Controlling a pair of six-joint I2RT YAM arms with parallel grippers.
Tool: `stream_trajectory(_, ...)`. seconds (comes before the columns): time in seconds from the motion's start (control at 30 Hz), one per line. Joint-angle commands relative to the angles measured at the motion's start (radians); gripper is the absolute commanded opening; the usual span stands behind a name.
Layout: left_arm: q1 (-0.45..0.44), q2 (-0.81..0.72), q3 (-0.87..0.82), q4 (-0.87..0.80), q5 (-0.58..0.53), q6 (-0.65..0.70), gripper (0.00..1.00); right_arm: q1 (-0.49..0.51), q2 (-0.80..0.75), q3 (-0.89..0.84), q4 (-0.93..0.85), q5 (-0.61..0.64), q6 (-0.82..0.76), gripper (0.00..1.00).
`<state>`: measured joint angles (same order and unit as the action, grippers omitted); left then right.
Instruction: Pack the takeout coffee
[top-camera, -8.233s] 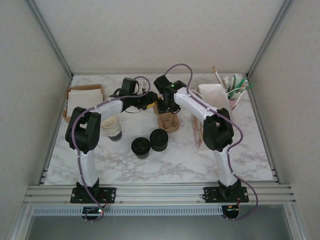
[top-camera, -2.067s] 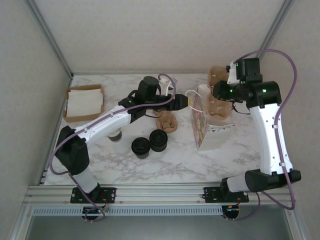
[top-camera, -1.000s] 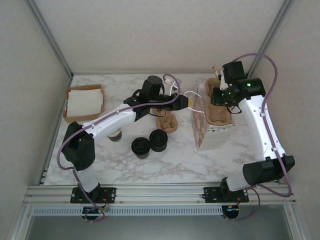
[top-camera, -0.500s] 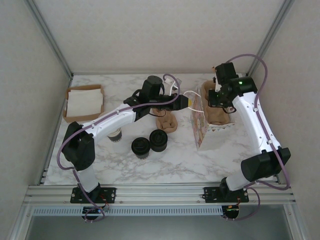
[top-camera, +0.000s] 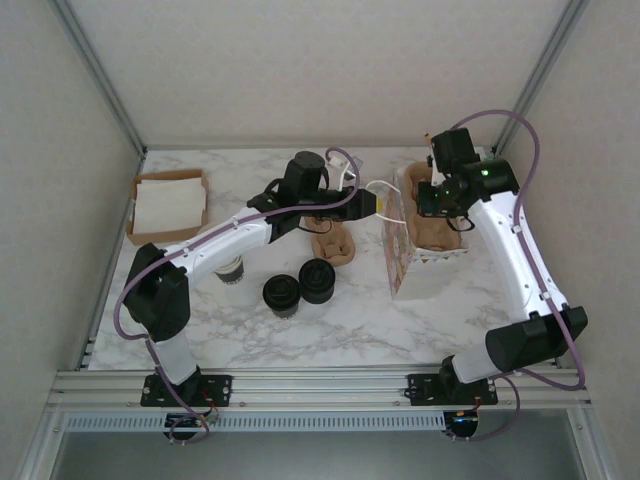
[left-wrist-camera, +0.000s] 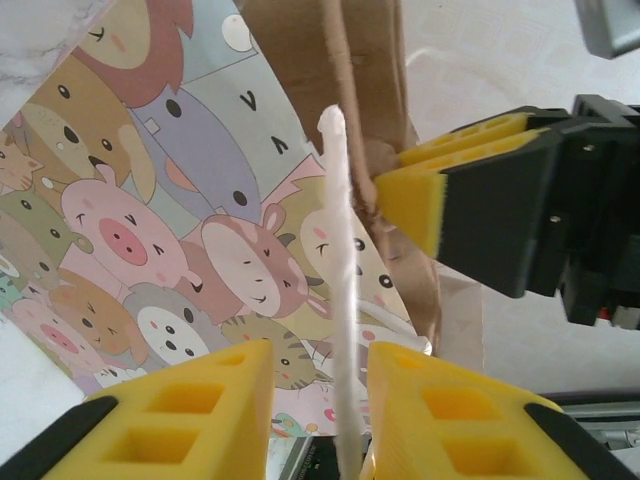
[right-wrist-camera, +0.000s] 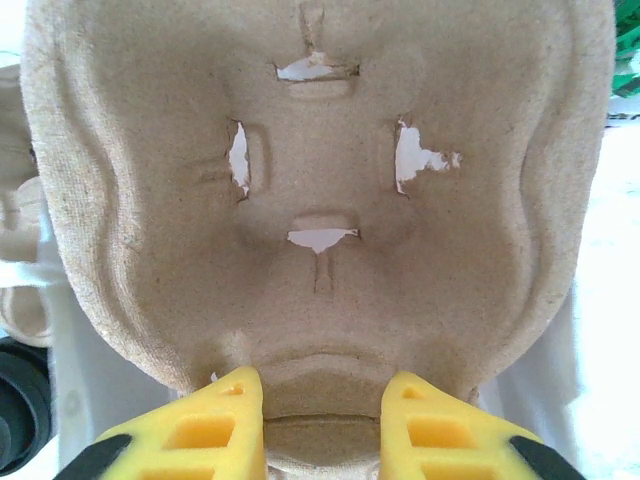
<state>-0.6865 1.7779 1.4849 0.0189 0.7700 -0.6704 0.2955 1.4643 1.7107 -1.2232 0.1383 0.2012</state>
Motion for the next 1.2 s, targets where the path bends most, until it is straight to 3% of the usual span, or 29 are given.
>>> stream_trajectory(0.0,-0.001,-0.012,0.003,0.026,-0.008,-0.011,0.31,0.009,-0.032,0.004,-0.005,0.017,0.002,0.22)
stream_trajectory(1.17,-0.001,-0.038,-0.020,0.031,-0.011,-0.021,0.23,0.010,0.058,-0.040,-0.049,0.018,0.047,0.22)
